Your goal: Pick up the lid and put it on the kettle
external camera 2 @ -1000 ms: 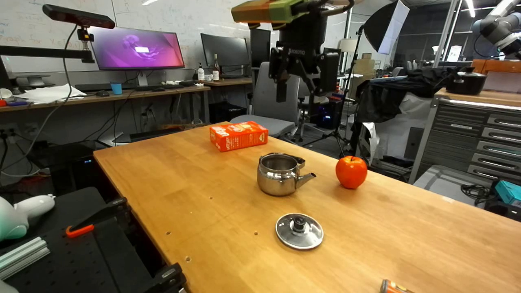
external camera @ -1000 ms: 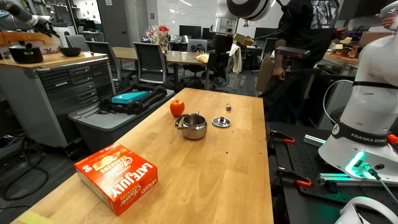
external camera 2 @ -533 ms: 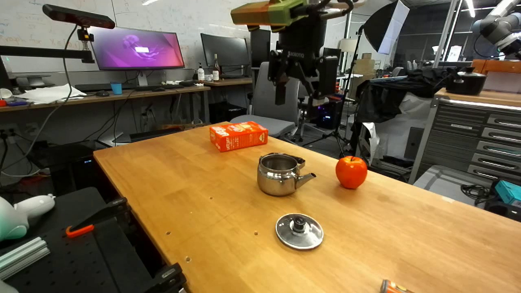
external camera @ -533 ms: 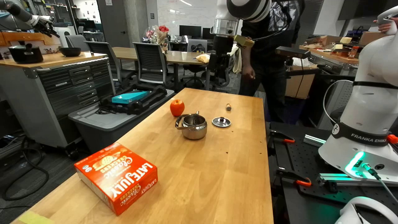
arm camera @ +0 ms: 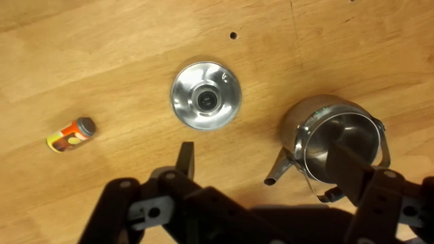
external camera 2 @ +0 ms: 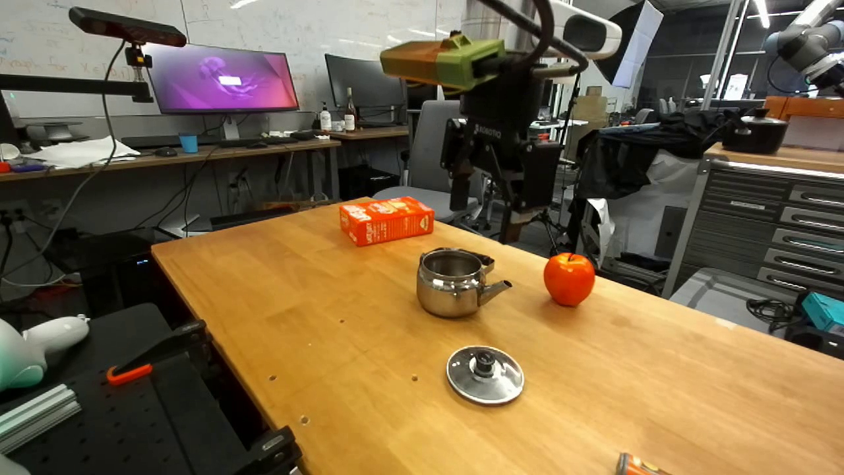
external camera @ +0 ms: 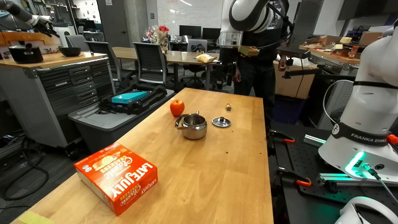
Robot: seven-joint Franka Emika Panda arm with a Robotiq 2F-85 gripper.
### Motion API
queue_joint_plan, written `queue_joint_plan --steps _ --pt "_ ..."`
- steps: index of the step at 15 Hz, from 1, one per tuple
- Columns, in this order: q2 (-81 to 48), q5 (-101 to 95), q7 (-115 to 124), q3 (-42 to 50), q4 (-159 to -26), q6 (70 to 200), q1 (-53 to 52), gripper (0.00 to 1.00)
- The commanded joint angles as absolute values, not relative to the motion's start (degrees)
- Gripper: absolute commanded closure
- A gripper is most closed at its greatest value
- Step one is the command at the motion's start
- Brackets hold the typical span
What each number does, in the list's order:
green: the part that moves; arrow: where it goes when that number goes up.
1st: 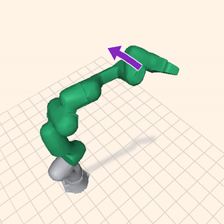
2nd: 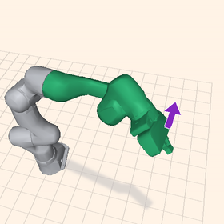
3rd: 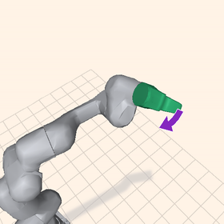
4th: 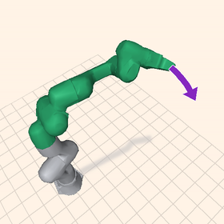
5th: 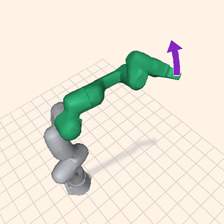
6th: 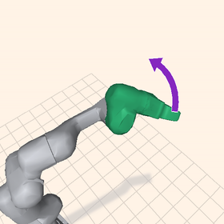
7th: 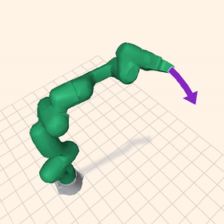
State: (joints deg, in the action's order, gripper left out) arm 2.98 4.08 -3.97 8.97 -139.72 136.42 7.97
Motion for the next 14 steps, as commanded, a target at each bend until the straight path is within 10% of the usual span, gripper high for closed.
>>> queue_joint_plan --steps 1,14 --pt "-0.5 5.2 -5.2 9.8 -140.4 140.4 9.0 0.00" --pt "-12.8 6.6 -7.0 8.7 -139.7 151.6 10.7 0.00"
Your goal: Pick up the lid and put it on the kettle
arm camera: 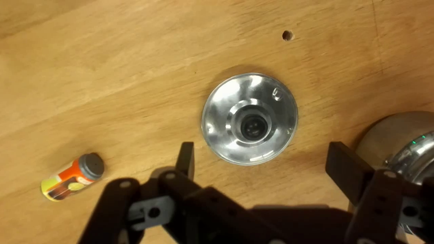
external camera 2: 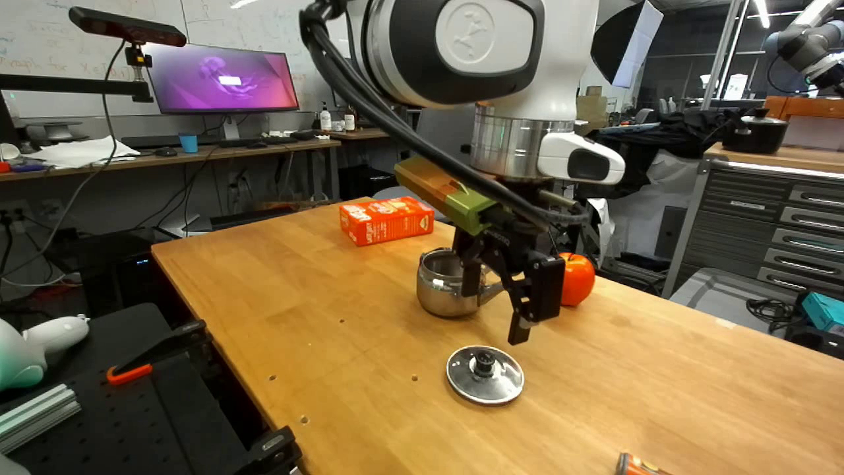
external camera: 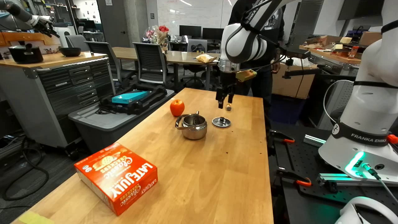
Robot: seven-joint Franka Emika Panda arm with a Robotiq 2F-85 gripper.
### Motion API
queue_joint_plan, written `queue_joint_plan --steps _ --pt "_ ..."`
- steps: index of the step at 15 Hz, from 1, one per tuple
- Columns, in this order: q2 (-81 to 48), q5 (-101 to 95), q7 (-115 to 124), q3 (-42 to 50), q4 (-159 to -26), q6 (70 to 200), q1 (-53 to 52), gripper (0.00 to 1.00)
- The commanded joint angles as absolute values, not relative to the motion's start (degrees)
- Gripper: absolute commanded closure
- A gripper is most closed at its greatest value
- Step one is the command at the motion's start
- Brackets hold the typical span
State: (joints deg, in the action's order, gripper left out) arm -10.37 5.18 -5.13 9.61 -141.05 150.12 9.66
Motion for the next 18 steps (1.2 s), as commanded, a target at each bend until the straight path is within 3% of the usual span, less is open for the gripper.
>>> queue_joint_plan --steps 1,18 --pt "-13.3 6.5 -7.0 8.7 -139.6 151.8 10.8 0.00" --pt "-19.5 11.1 -13.9 3.3 -137.8 155.9 15.6 0.00"
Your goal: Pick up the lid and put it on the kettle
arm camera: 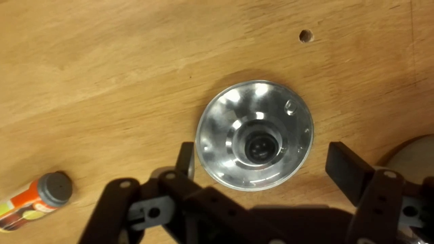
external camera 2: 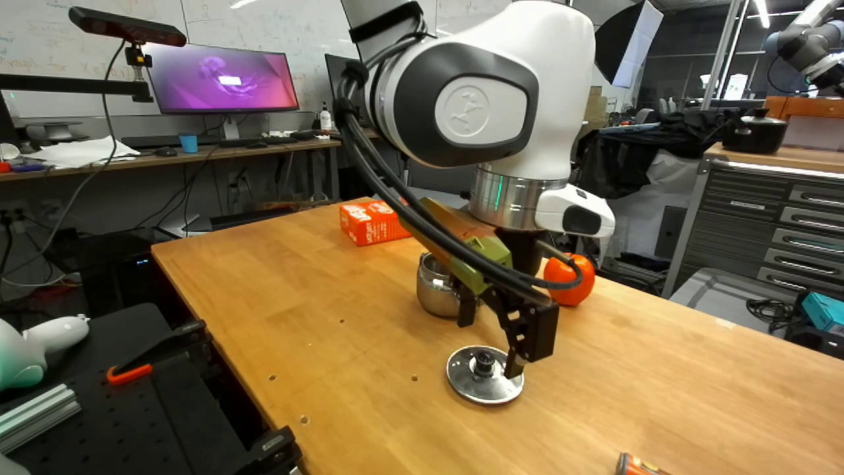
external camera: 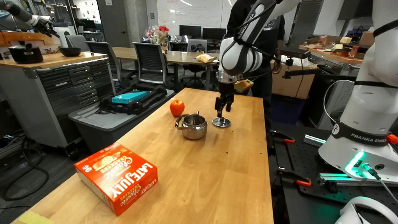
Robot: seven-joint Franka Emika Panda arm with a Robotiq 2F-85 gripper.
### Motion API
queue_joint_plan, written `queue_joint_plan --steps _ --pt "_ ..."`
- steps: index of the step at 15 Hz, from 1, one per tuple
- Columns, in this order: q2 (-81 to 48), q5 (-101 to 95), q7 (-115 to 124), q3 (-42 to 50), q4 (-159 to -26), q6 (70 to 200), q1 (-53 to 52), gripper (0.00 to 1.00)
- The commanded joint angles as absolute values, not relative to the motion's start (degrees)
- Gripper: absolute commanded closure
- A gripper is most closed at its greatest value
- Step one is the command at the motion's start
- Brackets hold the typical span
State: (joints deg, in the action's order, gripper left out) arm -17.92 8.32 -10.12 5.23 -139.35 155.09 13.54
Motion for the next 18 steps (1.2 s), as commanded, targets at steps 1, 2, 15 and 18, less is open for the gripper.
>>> queue_joint_plan --steps 1,2,15,18 --pt "-19.7 11.4 -14.4 3.0 -137.7 156.0 15.9 0.00" --pt "-19.9 11.8 -14.9 2.6 -137.7 156.1 16.2 0.00" --pt "-22.7 11.2 -15.8 1.6 -137.3 158.7 17.1 0.51" --pt "-22.4 10.9 -15.9 1.3 -137.8 160.0 17.1 0.73"
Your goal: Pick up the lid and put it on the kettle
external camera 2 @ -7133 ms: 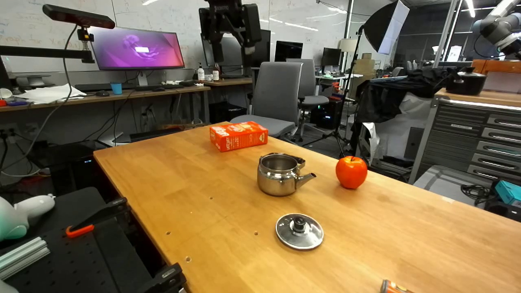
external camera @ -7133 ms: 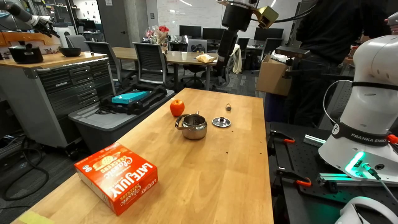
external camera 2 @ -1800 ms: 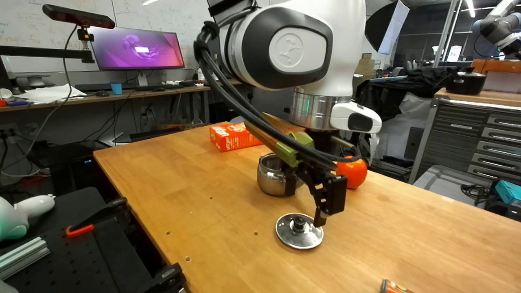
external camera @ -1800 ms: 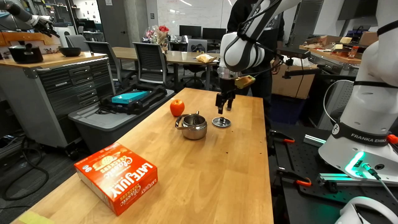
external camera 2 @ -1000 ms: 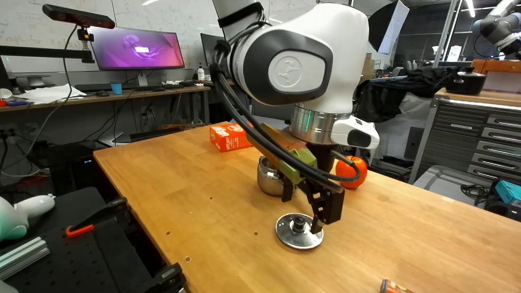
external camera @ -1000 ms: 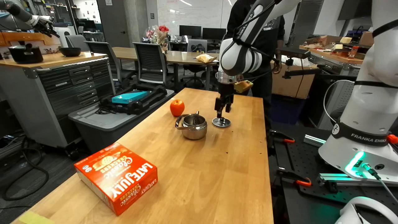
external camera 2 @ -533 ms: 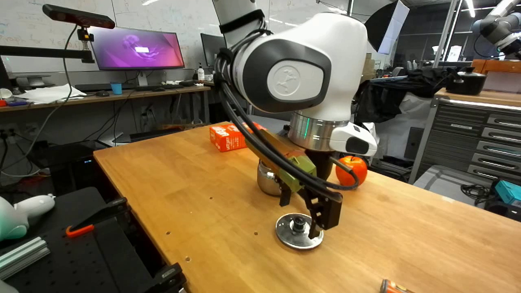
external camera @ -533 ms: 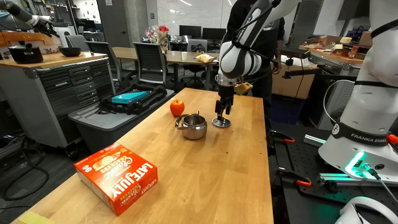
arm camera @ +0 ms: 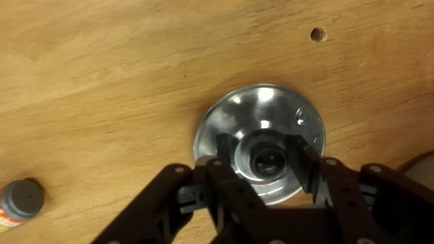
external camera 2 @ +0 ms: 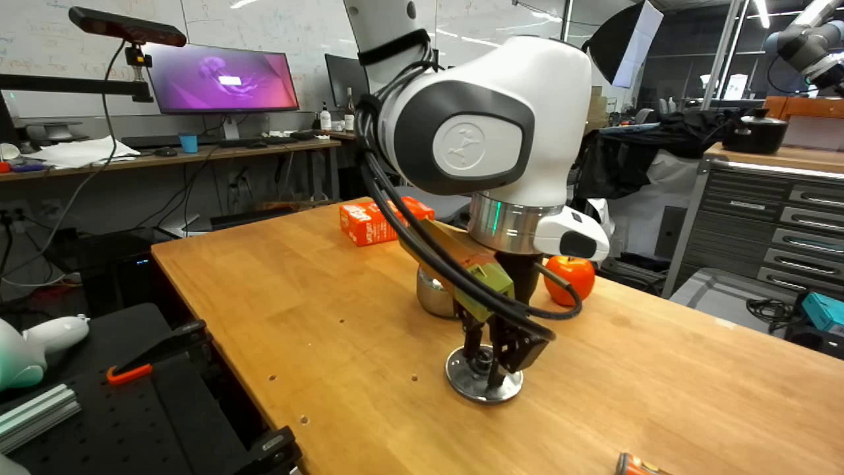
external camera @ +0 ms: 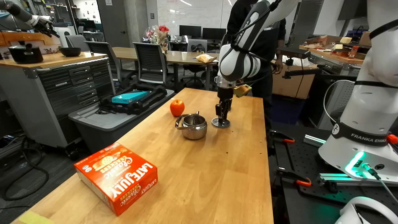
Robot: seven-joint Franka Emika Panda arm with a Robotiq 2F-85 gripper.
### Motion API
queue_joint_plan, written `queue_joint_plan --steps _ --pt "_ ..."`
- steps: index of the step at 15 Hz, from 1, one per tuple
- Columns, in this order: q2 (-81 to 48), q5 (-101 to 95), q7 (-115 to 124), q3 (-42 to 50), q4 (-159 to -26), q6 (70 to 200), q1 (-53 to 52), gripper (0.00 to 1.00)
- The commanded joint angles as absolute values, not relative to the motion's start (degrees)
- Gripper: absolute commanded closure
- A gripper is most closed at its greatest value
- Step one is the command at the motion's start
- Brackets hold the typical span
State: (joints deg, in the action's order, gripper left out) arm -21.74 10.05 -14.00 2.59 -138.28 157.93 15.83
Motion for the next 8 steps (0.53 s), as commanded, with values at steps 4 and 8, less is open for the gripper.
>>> queue_joint_plan --steps 4,8 --pt "-21.6 11.1 -16.1 0.8 -138.3 161.1 17.4 0.96" --pt "-20.8 10.8 -15.7 1.0 -138.8 161.3 17.4 0.93"
